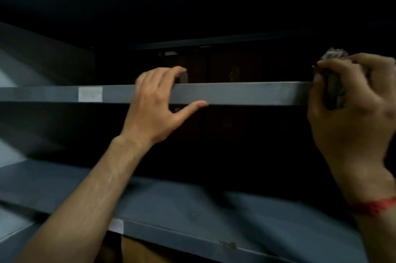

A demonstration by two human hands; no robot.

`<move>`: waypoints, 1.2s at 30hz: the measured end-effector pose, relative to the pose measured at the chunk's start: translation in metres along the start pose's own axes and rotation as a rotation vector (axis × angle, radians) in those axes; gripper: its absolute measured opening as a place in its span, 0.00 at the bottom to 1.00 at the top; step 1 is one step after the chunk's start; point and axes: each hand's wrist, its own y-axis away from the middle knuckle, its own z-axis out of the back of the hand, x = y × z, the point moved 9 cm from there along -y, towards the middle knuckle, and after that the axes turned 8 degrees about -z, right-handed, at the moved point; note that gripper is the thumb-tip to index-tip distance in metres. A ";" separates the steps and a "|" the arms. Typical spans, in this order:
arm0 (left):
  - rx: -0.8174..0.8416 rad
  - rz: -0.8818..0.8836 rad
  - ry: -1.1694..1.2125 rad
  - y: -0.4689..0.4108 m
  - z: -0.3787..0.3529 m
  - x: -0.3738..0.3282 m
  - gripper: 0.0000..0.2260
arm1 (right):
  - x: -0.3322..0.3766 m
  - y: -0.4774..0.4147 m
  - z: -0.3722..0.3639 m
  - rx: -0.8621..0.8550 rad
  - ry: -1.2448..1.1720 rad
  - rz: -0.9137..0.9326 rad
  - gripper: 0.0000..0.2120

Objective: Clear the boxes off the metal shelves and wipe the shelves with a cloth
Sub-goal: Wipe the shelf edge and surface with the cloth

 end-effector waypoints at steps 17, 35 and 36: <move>-0.079 -0.079 0.050 0.026 0.000 0.080 0.16 | 0.233 0.089 -0.128 0.112 -0.048 0.201 0.14; -0.113 -0.080 0.023 0.028 -0.004 0.078 0.27 | 0.174 0.064 -0.094 0.047 -0.029 -0.054 0.13; -0.123 -0.093 0.020 0.027 -0.002 0.077 0.23 | 0.195 0.070 -0.107 0.091 -0.074 -0.026 0.13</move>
